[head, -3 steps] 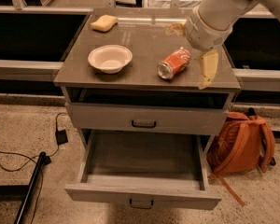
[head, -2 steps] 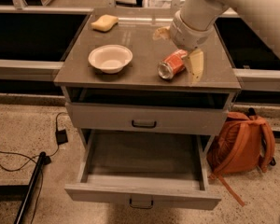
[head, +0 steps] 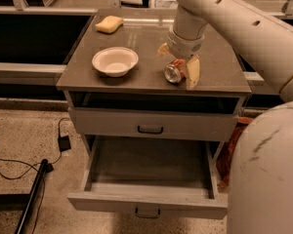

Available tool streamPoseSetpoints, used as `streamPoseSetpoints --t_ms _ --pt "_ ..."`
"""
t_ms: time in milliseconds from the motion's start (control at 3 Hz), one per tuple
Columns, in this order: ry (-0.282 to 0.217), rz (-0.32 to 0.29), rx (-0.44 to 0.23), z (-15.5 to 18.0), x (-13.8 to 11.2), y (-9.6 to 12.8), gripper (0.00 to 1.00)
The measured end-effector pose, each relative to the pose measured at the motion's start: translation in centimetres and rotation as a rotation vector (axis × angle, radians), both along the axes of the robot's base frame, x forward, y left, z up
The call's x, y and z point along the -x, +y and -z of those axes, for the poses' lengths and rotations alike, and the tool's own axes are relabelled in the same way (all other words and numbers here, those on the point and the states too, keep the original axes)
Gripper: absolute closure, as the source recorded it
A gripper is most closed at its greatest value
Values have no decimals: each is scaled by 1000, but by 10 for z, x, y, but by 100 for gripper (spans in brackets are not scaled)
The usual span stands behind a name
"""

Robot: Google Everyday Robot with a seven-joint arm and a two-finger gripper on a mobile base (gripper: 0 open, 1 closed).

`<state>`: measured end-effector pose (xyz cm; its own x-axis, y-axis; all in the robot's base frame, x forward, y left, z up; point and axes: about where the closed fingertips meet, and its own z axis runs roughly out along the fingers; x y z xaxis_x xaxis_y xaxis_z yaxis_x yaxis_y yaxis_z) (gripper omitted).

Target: Place coke can into middle drawer

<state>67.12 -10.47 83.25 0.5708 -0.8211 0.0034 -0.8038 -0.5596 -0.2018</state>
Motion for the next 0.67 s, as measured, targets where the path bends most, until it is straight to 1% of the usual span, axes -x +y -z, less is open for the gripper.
streamPoseSetpoints --t_ms 333,667 --pt "6 -27 38 12 -4 1 43" --pt "10 -57 39 5 9 4 74"
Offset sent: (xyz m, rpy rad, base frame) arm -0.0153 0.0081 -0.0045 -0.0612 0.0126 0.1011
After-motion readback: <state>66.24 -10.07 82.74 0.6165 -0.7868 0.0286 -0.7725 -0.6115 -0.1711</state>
